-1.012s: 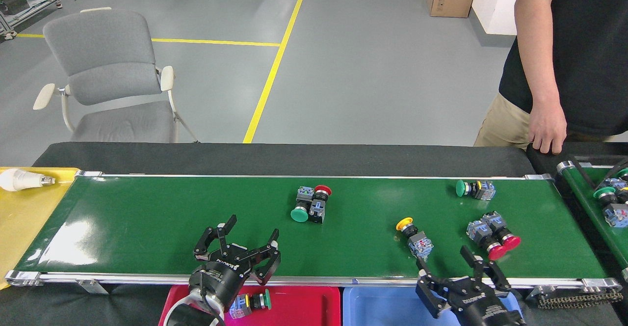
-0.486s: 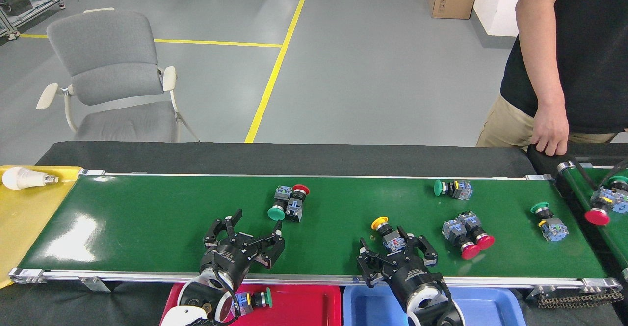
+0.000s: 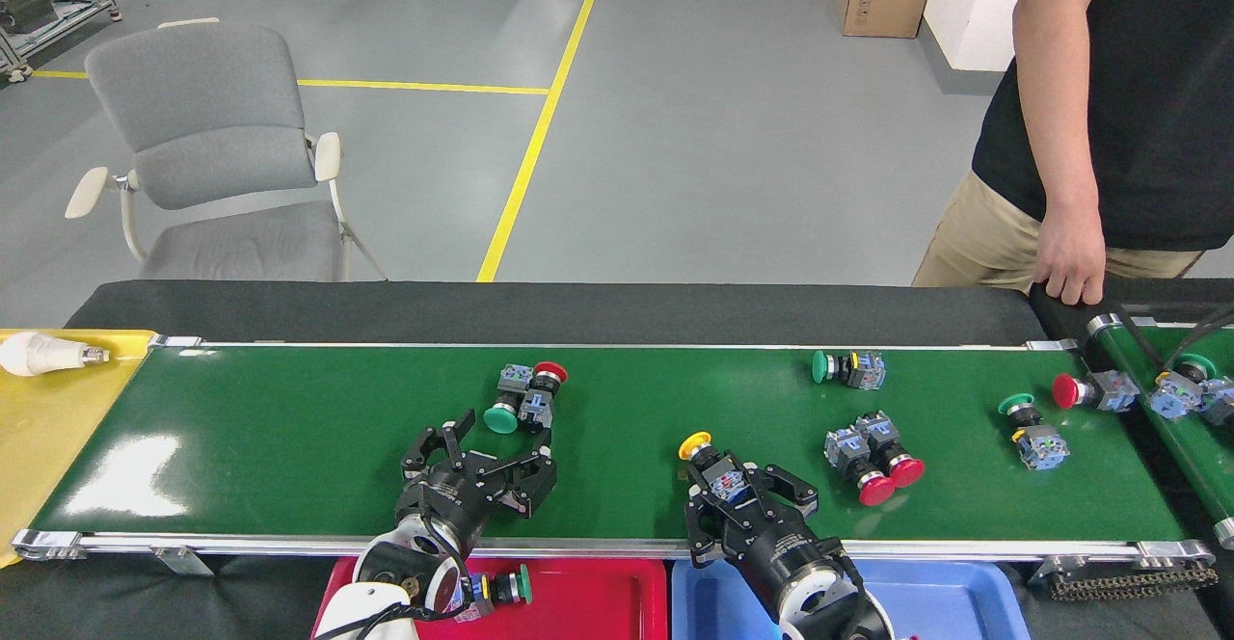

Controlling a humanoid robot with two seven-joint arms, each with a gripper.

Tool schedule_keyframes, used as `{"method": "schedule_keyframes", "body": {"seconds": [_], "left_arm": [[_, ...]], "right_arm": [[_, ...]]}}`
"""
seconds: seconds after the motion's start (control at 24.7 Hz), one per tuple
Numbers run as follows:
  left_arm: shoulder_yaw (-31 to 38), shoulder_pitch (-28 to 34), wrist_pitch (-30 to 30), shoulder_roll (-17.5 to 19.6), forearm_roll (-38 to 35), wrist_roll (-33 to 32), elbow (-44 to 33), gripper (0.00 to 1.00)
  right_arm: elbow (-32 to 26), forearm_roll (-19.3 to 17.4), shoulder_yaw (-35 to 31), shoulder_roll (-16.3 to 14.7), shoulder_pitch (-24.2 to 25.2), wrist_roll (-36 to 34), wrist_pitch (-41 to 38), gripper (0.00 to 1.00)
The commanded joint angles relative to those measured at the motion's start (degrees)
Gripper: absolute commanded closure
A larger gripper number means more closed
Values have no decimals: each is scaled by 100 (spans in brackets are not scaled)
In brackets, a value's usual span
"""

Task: Pick switch part from conveyor to tray
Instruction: 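Grasp green-button part with left gripper, yellow-button part with right gripper, then lower both held switch parts into the red tray and release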

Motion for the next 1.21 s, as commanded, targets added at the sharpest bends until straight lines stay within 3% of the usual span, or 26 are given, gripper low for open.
{"method": "schedule_keyframes", "body": {"seconds": [0.0, 0.08, 0.12, 0.16, 0.2, 0.49, 0.53, 0.69, 0.81, 0.93, 1.05, 1.17], "left_arm": [[18, -109, 51, 15, 15, 64, -8, 0], [18, -144, 51, 15, 24, 64, 62, 0], [18, -179, 69, 24, 24, 64, 97, 0], [18, -250, 131, 24, 24, 64, 150, 0], [18, -320, 227, 33, 15, 64, 229, 0], [18, -794, 922, 50, 15, 143, 1029, 2], [18, -794, 1001, 59, 24, 178, 1038, 9], [124, -610, 1036, 68, 147, 380, 1020, 76], [378, -469, 1018, 68, 253, 670, 924, 88], [370, -170, 939, 94, 253, 732, 519, 90], [343, 656, 34, 305, 244, 723, -685, 89], [396, 1886, -1909, 586, 253, 697, -2188, 88]], "right_arm": [[-319, -21, 21, -105, 37, -100, -818, 94], [-565, -12, 117, -219, 213, -249, -1635, 90], [-662, -12, 187, -219, 335, -293, -2021, 80], [-741, -12, 267, -219, 468, -311, -2277, 44], [-767, -12, 346, -210, 564, -319, -2400, 0], [-846, -82, 434, -61, 573, -319, -2373, 0], [-961, -205, 161, 1, 582, -319, -2303, 0], [-1277, -1040, -1403, 203, 1013, -328, -1758, 0], [-1400, -1093, -2536, 256, 1671, -978, -1345, 0], [-1391, -1084, -3117, 203, 2120, -1620, -747, 0], [-1365, -1084, -3240, -26, 2208, -1629, -97, 0], [-1330, -1084, -3240, -149, 2217, -1620, -27, 0]]}}
